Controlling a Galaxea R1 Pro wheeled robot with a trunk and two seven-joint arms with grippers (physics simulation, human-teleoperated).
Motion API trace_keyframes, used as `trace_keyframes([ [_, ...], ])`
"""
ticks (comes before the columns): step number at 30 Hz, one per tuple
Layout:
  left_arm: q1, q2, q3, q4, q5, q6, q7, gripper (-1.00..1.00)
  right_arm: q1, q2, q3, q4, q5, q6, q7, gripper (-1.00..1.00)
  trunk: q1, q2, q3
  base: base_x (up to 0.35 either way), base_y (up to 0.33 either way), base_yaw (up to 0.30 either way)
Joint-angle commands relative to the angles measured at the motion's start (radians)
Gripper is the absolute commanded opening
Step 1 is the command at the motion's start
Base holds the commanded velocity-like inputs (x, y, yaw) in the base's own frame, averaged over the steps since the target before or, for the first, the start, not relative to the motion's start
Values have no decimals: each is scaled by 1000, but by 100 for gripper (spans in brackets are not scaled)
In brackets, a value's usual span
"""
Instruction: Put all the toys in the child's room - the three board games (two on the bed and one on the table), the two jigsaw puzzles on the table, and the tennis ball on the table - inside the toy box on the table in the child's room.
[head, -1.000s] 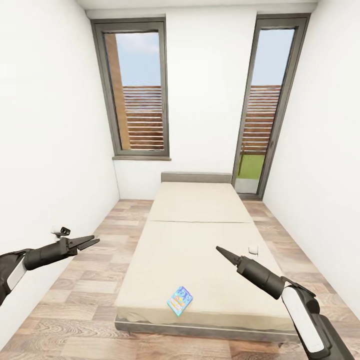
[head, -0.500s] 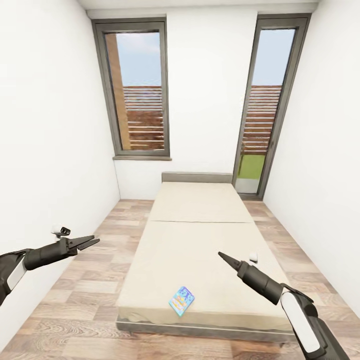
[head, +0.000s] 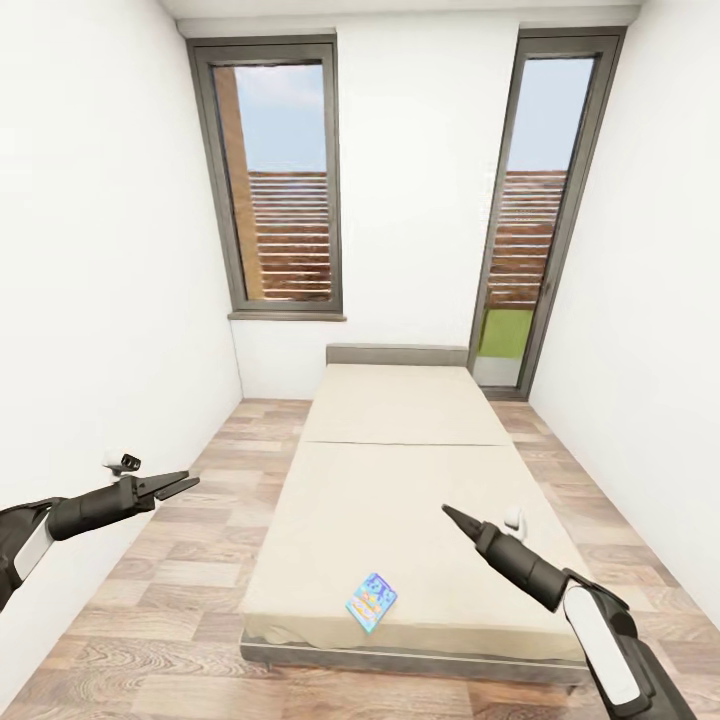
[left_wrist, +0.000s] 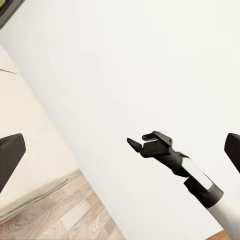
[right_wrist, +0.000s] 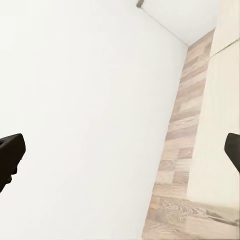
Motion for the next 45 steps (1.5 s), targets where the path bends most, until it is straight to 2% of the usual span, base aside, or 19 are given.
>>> trace_keyframes([
  [1, -1, 0, -1, 0, 0, 11, -3, 100, -1, 1, -2, 3, -9, 10, -32, 100, 1, -2, -2, 0, 34, 0],
  [6, -1, 0, -2, 0, 0, 11, -3, 100, -4, 0, -3, 31, -60, 45, -83, 100, 1, -2, -2, 0, 100, 0],
  [7, -1, 0, -2, 0, 1, 11, -3, 100, -13, -4, -3, 55, -93, 72, -91, 100, 1, -2, -2, 0, 65, 0],
  [9, -1, 0, -2, 0, 1, 11, -3, 100, -29, -7, -3, 89, -128, 105, -96, 100, 1, -2, -2, 0, 47, 0],
  [10, -1, 0, -1, 0, 1, 11, -3, 100, -51, -9, -3, 132, -159, 140, -100, 100, 1, -2, -2, 0, 27, 0],
  [14, -1, 0, -2, 0, 1, 10, -3, 100, -92, -13, -5, 235, -205, 198, -101, 100, 1, -2, -2, 0, 15, 0],
  [19, -1, 0, -1, 0, 0, 10, -3, 100, -109, -13, -25, 281, -222, 218, -99, 100, 1, -2, -2, 0, 7, 0],
  [25, -1, 0, -3, 0, 0, 13, -3, 100, -114, -5, -46, 295, -224, 223, -100, 100, 1, -2, -2, -41, 129, 0],
  [30, -1, 0, -1, 0, 0, 13, -3, 100, -114, -1, -51, 329, -225, 217, -103, 100, 1, -2, -2, -48, 145, 0],
  [40, -1, 1, 2, 0, 0, 16, -3, 100, -134, -10, -53, 453, -229, 199, -105, 100, 1, -2, -2, -8, 27, 0],
  [45, -1, 2, 2, 0, 0, 19, -3, 100, -138, -7, -53, 467, -229, 199, -105, 100, 1, -2, -2, -1, 3, 0],
])
